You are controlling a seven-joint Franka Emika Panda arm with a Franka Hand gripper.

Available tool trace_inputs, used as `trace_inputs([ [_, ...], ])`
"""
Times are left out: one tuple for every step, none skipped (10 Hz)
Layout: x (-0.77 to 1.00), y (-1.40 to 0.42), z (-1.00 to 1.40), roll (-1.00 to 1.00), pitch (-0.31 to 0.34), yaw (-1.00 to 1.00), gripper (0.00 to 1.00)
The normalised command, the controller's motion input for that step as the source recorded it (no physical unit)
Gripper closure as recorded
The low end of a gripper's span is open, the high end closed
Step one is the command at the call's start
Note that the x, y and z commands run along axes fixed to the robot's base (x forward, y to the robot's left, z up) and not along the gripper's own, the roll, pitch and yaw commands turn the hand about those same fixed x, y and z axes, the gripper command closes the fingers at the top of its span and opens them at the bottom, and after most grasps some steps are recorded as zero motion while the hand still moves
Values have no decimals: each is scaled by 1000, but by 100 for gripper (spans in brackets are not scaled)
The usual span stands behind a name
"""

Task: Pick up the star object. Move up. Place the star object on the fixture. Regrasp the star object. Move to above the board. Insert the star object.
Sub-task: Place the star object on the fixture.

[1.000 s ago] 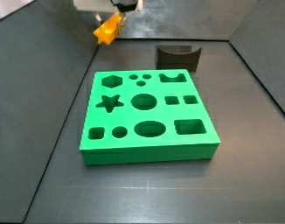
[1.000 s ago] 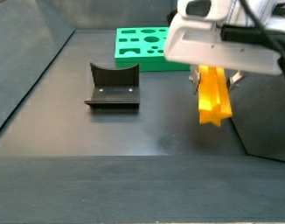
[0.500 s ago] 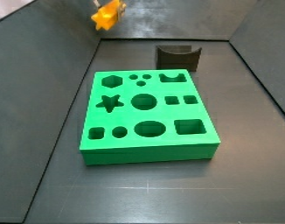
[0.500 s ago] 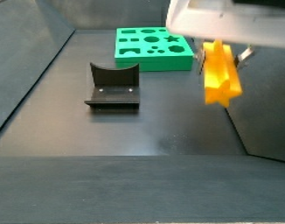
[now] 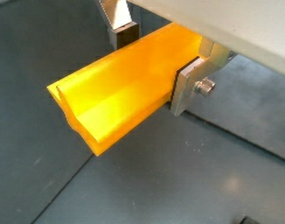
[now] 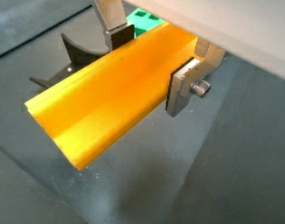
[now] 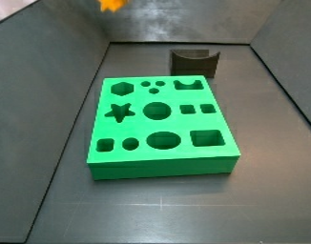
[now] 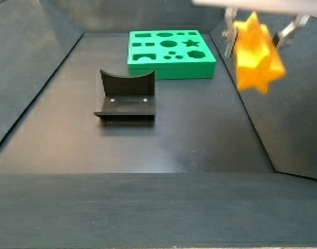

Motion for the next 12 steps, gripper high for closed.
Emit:
trace_inputs([
  [1, 12, 207, 78, 107, 21, 100],
  [1000, -500, -158, -337, 493, 602, 100],
  [1000, -487, -185, -324, 474, 555, 100],
  [1000, -423, -156, -285, 399, 398, 100],
  [1000, -377, -133, -268, 324, 251, 100],
  [1000, -349, -128, -217, 250, 151, 100],
  [1000, -324, -121, -150, 198, 95, 100],
  [1000, -290, -103, -103, 163, 53, 100],
  [1000, -259, -91, -83, 140, 30, 100],
  [1000, -243, -87, -84, 130, 26, 100],
  [1000, -210, -75, -88, 120, 19, 100],
  [1000, -192, -68, -90, 119, 18, 100],
])
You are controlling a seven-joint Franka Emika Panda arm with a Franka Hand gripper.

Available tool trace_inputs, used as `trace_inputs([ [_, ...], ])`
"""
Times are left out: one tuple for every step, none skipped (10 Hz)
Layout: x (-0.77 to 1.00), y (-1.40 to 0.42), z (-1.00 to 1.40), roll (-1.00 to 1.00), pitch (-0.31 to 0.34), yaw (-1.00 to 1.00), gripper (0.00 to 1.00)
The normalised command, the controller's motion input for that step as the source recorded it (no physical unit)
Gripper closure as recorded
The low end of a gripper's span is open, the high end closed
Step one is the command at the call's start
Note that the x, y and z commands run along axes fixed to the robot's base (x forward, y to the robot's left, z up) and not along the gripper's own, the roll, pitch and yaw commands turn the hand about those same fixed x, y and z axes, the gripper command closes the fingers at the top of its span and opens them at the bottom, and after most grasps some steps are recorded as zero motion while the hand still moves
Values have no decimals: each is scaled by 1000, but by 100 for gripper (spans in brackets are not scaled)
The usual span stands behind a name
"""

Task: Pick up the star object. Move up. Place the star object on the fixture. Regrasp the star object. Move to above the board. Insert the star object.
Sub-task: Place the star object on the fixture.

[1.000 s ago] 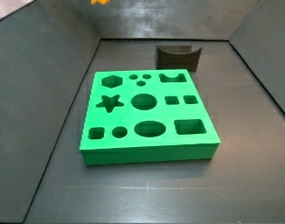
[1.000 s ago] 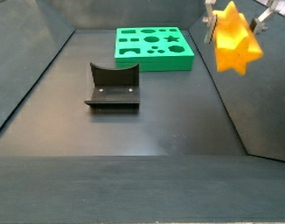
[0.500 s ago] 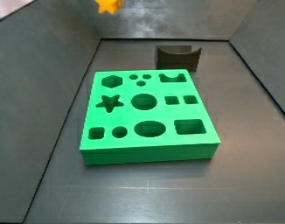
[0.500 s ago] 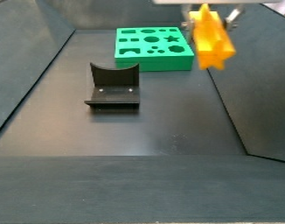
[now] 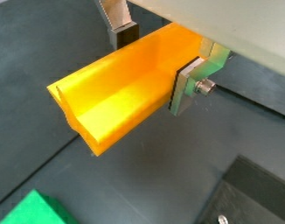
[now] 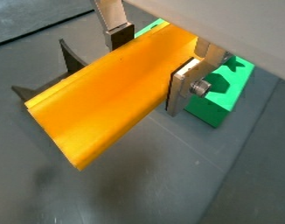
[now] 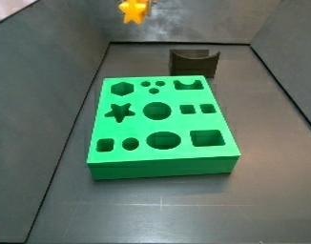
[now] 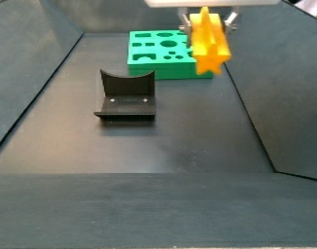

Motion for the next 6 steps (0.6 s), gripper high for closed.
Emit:
trace_inputs([
  [1000, -166, -58, -90, 119, 21, 100],
  [1000, -152, -52, -89, 119, 19, 100],
  [1000, -128, -43, -88, 125, 22, 100],
  [1000, -119, -39, -87, 129, 24, 100],
  [1000, -40, 256, -1000, -134, 135, 100],
  [1000, -29, 267, -1000, -132, 134, 100],
])
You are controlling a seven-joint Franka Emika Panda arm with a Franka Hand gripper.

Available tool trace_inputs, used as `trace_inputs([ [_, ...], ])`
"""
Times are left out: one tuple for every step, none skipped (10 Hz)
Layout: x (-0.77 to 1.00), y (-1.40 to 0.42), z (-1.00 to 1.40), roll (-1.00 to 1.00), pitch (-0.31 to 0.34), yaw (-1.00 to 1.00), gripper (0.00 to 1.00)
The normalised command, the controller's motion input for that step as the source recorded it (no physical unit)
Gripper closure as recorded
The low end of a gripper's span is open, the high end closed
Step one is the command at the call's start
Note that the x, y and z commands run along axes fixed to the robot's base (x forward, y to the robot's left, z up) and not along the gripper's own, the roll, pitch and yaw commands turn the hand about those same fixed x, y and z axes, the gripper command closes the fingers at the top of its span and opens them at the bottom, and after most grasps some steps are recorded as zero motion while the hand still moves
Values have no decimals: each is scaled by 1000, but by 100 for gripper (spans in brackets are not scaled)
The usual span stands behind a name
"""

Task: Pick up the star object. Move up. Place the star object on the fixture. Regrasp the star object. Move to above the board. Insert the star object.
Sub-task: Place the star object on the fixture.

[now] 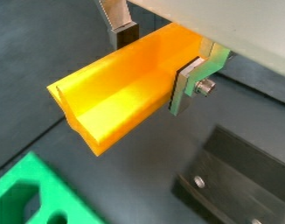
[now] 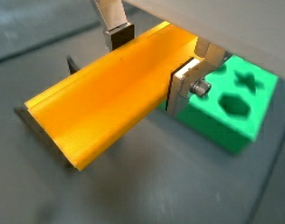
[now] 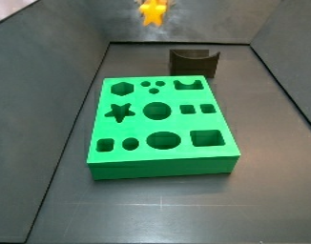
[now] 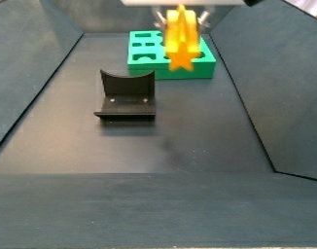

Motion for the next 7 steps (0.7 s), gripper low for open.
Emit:
trace_inputs([
  [1000, -1, 234, -1000, -102, 112, 100],
  [1000, 1, 200, -1000, -89, 109, 100],
  [1000, 13, 145, -1000, -44, 100, 100],
  [1000, 21, 126, -1000, -21, 95, 100],
  [1000, 33, 80, -1000, 17, 81, 100],
  [1000, 39, 58, -1000, 44, 68, 100],
  [967, 45, 34, -990, 89, 42, 100],
])
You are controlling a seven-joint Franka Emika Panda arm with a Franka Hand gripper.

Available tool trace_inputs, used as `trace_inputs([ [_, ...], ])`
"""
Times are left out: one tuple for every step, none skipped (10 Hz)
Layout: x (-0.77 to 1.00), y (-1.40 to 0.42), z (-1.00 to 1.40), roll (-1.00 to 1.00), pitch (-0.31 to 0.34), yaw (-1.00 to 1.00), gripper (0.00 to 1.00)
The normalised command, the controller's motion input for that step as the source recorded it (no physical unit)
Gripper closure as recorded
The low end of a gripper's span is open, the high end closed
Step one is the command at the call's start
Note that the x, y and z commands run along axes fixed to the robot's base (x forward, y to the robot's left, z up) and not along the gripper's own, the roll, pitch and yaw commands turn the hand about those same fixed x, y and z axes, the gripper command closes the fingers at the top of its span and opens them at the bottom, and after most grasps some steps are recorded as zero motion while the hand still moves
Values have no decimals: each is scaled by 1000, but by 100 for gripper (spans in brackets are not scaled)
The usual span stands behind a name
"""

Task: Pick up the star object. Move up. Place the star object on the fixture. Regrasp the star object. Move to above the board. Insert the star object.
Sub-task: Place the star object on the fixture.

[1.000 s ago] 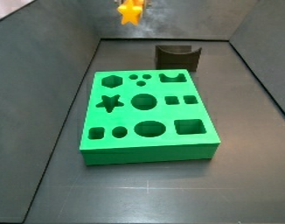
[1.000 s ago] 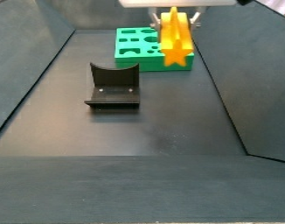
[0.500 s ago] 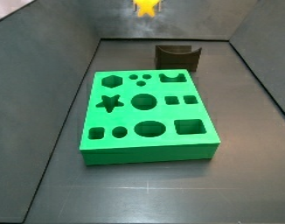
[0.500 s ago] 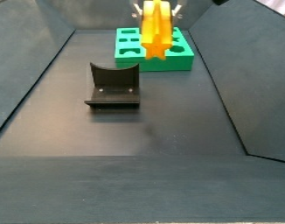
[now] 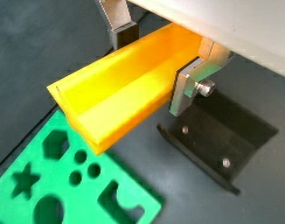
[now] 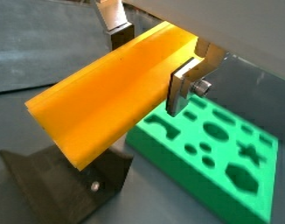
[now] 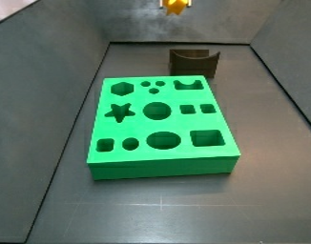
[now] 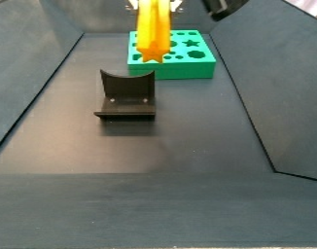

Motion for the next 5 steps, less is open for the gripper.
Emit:
trace_inputs([
  [902, 47, 22, -881, 99, 21, 100],
  [773, 47, 3, -667, 109, -21, 100],
  [677, 48, -5, -503, 111, -45, 100],
  [552, 41, -6, -300, 104, -69, 100],
  [486, 32, -4, -239, 95, -79, 100],
])
